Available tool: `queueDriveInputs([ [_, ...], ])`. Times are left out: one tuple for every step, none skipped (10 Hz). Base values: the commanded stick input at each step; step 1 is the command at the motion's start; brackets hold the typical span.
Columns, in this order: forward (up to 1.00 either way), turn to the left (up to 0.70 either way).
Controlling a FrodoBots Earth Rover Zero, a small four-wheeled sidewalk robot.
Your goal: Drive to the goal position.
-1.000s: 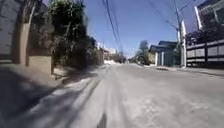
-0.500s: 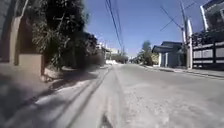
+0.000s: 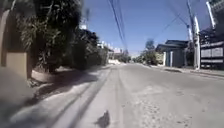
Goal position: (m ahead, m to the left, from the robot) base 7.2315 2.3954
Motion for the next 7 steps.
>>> queueDriveInputs([
  [1.0,-0.03],
  [1.0,-0.03],
  [1.0,-0.03],
  [1.0,-0.03],
  [1.0,-0.03],
  [1.0,-0.03],
  [1.0,-0.01],
])
